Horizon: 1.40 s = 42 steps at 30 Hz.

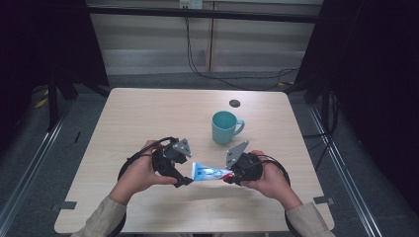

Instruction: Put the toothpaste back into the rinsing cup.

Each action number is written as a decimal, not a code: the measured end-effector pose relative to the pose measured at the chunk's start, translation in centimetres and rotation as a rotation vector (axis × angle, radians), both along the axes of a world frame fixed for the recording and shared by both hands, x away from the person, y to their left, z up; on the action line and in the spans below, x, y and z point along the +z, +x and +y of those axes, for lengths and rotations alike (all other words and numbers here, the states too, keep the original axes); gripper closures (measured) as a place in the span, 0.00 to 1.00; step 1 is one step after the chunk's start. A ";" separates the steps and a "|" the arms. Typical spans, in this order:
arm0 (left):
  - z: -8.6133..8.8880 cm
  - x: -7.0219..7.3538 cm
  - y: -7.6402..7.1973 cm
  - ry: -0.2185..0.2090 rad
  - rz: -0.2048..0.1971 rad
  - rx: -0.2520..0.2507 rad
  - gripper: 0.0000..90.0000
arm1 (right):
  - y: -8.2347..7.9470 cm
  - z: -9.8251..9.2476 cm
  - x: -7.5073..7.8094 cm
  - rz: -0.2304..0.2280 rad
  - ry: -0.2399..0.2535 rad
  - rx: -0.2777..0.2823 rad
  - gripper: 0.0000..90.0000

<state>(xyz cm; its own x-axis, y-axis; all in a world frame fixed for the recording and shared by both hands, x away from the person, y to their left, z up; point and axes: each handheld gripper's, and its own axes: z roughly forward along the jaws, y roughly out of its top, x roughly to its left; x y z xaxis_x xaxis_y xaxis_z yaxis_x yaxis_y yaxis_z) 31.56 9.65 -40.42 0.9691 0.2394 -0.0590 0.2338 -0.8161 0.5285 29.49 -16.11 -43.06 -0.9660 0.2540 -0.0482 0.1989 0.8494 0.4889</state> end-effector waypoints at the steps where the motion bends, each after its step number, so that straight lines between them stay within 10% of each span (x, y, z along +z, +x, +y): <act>1: 0.2 -0.1 0.0 -0.004 -0.001 0.004 0.27 | 0.1 -0.2 0.0 -0.004 0.014 -0.006 0.80; 42: 1.8 -7.3 -0.1 0.019 0.024 0.071 0.23 | 2.0 -3.0 1.2 -0.066 0.447 -0.330 0.80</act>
<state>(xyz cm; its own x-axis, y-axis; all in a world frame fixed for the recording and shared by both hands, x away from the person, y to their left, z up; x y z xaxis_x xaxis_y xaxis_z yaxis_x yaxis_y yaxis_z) 31.45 11.46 -47.77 0.9480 0.3089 -0.0766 0.3038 -0.8070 0.5064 31.52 -19.09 -41.90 -0.8303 0.5521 0.0763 0.3763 0.4543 0.8075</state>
